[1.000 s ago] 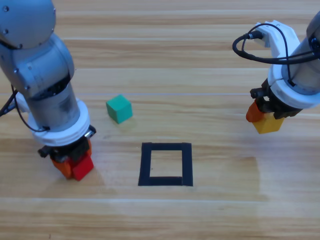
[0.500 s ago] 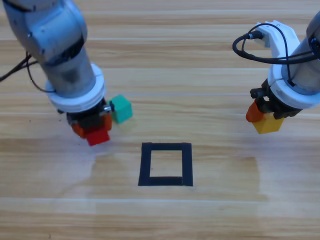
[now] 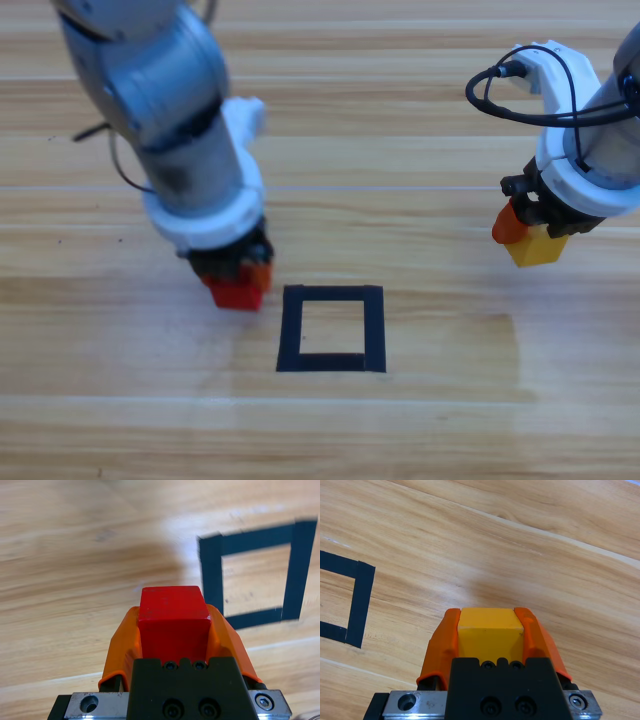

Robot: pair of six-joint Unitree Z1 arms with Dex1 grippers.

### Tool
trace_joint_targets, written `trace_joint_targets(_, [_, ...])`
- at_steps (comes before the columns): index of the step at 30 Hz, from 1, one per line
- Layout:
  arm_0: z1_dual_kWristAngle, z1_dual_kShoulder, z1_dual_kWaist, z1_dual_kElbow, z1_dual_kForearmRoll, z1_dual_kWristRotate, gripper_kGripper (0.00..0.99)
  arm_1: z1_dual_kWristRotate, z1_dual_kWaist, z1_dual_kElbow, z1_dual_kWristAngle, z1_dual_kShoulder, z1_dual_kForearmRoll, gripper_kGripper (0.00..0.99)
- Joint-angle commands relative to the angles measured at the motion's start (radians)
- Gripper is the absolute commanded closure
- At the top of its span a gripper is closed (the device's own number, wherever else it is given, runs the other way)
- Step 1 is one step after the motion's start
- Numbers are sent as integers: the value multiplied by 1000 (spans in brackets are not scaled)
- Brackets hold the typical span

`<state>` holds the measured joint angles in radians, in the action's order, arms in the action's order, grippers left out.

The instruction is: Stack the blocks in the rectangular block: red at the bottom, yellow in the middle, green on top

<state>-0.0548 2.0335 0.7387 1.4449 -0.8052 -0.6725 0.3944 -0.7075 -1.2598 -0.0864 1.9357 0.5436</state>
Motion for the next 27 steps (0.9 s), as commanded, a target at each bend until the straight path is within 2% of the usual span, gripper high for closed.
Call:
trace_joint_targets(1, [42,85,83,17,-2,88,875,9,-26,23,-16,-69,26,973])
trace_joint_targets(4, [41,111,105,35,-3,91,873,9,-23,22,-13,-69,26,973])
trace_joint_targets(7, [26,136,117,71,-25,18,873,9,-21,22,-13,-67,26,973])
trace_joint_targets(11, [-7,195,126,164,-101,-127,866,9,-20,20,-10,-66,26,973])
trace_joint_targets(18, [-42,280,160,365,-253,-283,861,4,-20,19,-7,-64,26,973])
trace_joint_targets(27, [-42,314,172,428,-279,-303,853,1,-20,19,-6,-63,26,973])
